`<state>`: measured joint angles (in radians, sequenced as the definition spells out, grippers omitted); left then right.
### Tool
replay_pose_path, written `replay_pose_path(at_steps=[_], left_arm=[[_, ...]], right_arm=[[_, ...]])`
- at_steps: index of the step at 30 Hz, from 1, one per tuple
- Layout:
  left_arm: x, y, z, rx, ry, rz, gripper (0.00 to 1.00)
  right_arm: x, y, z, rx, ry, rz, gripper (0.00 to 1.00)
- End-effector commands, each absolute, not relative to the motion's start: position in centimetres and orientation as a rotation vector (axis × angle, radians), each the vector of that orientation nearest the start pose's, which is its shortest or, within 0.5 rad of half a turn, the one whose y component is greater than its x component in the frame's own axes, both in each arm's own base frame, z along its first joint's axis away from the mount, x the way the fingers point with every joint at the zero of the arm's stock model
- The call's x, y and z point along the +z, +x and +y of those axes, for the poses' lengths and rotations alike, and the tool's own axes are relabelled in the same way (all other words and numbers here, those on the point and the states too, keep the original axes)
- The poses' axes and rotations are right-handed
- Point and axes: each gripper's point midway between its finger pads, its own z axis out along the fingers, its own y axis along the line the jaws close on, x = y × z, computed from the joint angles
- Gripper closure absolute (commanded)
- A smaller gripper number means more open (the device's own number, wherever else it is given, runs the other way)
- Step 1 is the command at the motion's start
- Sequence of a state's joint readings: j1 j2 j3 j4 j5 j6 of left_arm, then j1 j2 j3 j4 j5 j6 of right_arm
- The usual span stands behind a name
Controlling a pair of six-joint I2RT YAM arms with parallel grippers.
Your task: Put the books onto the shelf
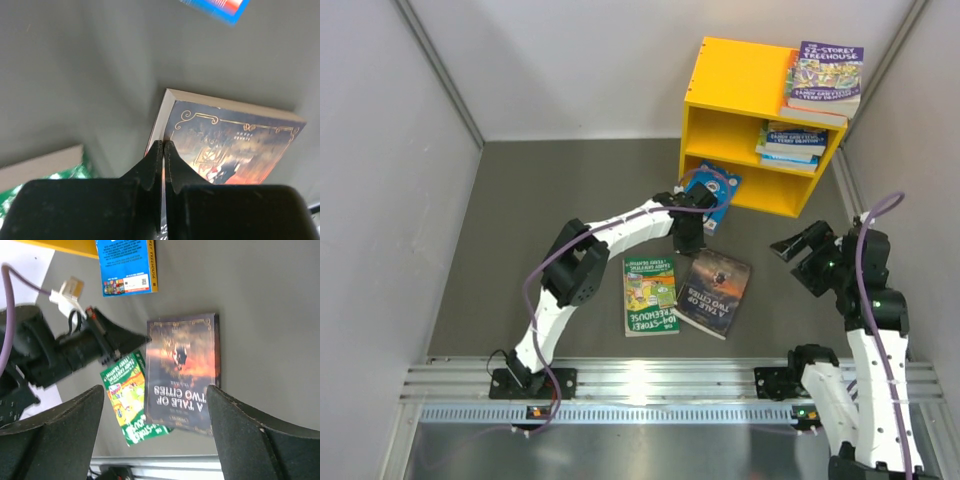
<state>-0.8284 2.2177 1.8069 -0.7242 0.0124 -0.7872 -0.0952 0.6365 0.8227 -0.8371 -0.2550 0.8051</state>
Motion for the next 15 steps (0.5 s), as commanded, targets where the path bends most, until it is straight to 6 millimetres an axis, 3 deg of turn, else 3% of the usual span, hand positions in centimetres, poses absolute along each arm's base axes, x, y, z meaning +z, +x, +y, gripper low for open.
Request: replay_pose_path(at_steps=[1, 3, 4, 6, 7, 9, 11, 15], left_arm=[[2.7, 34.9, -40.1, -0.402, -0.055, 2.739, 1.0], [2.4, 35.5, -40.8, -0.42, -0.076, 2.721, 0.9], [2.4, 35.8, -41.1, -0.433, -0.08, 2.714, 0.78], [2.0, 36.3, -41.9, -0.46, -0.096, 2.703, 0.66], [1.8, 36.5, -42.2, -0.475, -0.098, 2.701, 0.48], [1.2, 36.9, -42.9, -0.486, -0.108, 2.711, 0.38], [0.4, 37.3, -43.5, -0.489, -0.122, 2.716, 0.35], [-0.8, 37.9, -43.9, -0.482, -0.151, 2.72, 0.45]], right_arm=[[22.7, 19.9, 4.7, 0.6, 0.799, 2.124, 0.17], [23.0, 19.2, 4.5, 0.58, 0.8, 2.131, 0.13], [23.2, 18.9, 4.5, 0.574, 0.786, 2.127, 0.13], [23.3, 18.2, 4.2, 0.543, 0.784, 2.134, 0.12], [23.4, 17.9, 4.1, 0.533, 0.778, 2.137, 0.11], [23.5, 17.3, 3.8, 0.5, 0.774, 2.148, 0.1], [23.7, 17.0, 3.5, 0.471, 0.769, 2.151, 0.1], [24.4, 16.1, 2.8, 0.41, 0.752, 2.153, 0.09]])
